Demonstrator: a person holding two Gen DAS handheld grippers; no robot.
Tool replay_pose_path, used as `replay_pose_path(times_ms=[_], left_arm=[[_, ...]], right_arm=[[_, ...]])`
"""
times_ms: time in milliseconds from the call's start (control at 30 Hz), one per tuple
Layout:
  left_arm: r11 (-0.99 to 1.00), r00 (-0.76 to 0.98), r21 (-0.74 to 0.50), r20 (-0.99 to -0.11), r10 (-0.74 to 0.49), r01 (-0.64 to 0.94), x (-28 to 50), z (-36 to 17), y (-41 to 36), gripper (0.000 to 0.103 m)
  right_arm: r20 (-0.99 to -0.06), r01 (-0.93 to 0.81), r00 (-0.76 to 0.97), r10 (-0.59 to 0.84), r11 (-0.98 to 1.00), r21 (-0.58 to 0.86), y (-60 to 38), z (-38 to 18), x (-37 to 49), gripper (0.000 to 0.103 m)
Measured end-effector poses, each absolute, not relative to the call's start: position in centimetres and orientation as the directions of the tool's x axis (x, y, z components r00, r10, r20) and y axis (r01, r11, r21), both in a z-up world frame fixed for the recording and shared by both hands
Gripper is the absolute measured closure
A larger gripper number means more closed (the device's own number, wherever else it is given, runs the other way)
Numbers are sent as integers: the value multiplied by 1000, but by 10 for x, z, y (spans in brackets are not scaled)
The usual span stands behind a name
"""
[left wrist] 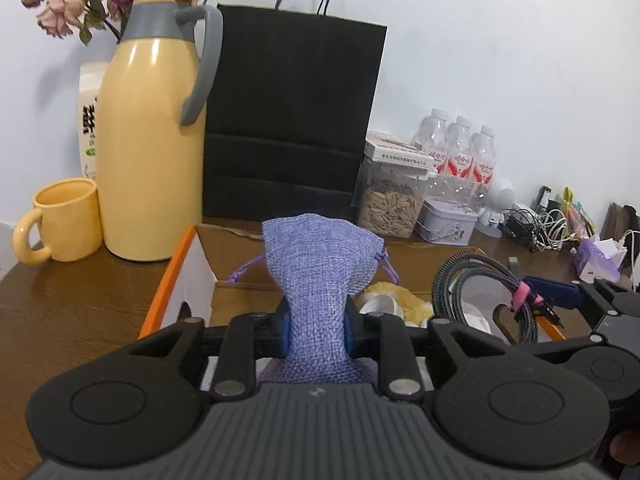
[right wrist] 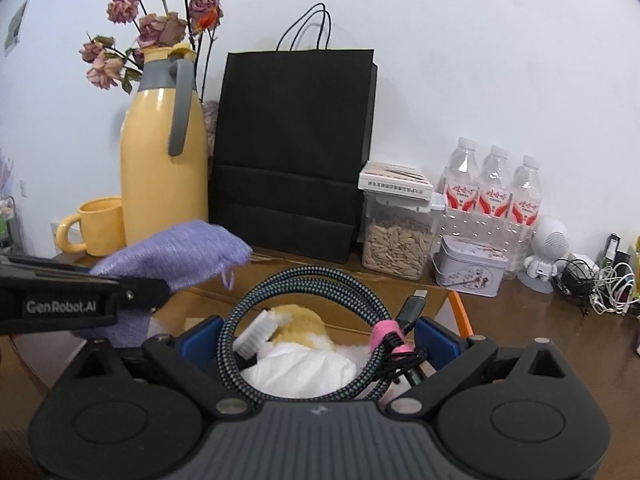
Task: Organize objects
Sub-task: 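Carry the pouch and cable into the box and open the left tool, then release the cable into the box with the right tool and withdraw both tools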
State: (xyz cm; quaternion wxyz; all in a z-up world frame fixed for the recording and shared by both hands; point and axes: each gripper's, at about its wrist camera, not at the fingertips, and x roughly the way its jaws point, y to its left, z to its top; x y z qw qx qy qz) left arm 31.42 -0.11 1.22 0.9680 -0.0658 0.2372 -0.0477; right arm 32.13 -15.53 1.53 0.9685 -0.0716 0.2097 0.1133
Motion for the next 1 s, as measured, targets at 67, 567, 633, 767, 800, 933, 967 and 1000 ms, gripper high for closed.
replay_pose_path(times_ms=[67,567,633,767,800,933,967,1000], left_arm=[[990,898,-135,-431,-89,33,311,12,-3,27],[994,911,-103,-413,-12,-34,310,12,-4,0],[994,908,-102,-418,-14,-31,309,11,-4,0],[994,913,-105,-408,-23,-22,303,14,-5,0],[994,915,-105,-403,-27,-17,300,15,-5,0],[995,923,-104,-383,-46,6,289,19,-4,0],[994,924,-106,-380,-48,8,285,20,-3,0],[995,924,-104,-379,-49,11,282,21,-3,0]], right_arm=[[-431,-244,884,181,965,-96,-156,15,321,0],[-436,-224,883,174,972,-67,-173,15,316,0],[-432,-231,884,182,971,-64,-173,15,315,0],[-415,-236,890,191,970,-59,-175,19,309,0],[-409,-238,892,194,969,-58,-175,21,307,0],[-390,-245,898,203,968,-61,-175,26,300,0],[-387,-246,899,203,967,-65,-174,27,298,0],[-385,-248,900,203,966,-69,-174,27,296,0]])
